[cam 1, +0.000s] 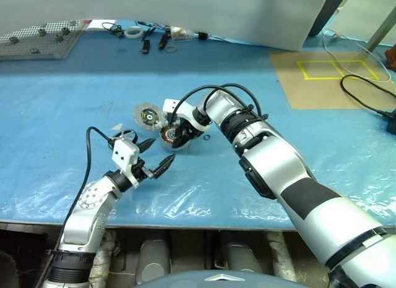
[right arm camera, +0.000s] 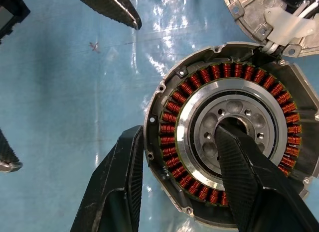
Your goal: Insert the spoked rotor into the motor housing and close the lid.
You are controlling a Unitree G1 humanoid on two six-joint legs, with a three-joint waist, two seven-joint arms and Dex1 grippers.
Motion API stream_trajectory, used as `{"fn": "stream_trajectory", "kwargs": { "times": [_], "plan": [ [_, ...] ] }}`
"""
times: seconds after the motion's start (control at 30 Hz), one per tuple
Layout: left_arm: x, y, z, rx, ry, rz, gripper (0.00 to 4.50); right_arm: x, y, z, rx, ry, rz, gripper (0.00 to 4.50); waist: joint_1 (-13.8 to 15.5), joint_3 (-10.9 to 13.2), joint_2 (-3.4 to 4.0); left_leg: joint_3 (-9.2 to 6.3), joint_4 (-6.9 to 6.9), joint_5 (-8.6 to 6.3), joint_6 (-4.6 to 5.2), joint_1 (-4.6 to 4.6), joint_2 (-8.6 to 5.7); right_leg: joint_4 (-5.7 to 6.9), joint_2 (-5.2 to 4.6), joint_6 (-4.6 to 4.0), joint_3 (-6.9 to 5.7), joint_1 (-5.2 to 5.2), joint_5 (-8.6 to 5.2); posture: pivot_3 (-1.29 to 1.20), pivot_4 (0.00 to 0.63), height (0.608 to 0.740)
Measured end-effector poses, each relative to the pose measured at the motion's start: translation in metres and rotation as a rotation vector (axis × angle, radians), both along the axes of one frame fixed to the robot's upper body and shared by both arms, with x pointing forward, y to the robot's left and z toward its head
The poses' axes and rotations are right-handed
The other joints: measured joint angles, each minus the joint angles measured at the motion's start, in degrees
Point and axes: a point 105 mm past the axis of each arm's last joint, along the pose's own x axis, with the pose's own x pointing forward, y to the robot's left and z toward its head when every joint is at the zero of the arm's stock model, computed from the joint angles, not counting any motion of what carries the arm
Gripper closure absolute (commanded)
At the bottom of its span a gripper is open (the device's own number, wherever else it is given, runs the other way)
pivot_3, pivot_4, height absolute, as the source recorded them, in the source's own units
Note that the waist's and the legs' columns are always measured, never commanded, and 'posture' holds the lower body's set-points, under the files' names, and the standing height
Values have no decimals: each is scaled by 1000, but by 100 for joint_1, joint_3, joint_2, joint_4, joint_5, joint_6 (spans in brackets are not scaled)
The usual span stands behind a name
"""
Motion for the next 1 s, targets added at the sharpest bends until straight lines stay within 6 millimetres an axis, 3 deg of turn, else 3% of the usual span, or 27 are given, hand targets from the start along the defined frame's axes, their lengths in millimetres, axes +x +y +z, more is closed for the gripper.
{"fn": "stream_trajectory", "kwargs": {
  "times": [0.33,0.63,0.67,0.77,1.0],
  "plan": [
    [9,1,3,13,-5,-28,0,-26,-12,-6,-71,55,1,2629,11,-2,-3,-2,-8,1,-1,17,-2,-11,0,3,0,22,1,0,150,740],
    [4,3,-4,15,18,-28,0,-32,8,-20,-71,25,-13,2629,-42,-5,-8,5,-130,9,-73,222,-5,-69,23,-19,31,172,-21,0,150,740],
    [4,3,-4,16,18,-27,0,-32,11,-22,-66,20,-14,1956,-42,-5,-8,6,-149,14,-81,248,-7,-70,25,-23,37,184,-25,0,150,740],
    [4,4,-1,17,6,-25,0,-33,19,-27,-51,34,-20,1181,-28,-4,-6,7,-180,29,-105,258,-7,-69,32,-33,41,177,-31,0,150,740],
    [3,4,2,15,-8,-27,0,-34,19,-22,-66,71,-48,1181,5,-2,-4,7,-186,31,-108,239,-9,-83,33,-35,41,169,-33,0,150,740]
  ]
}}
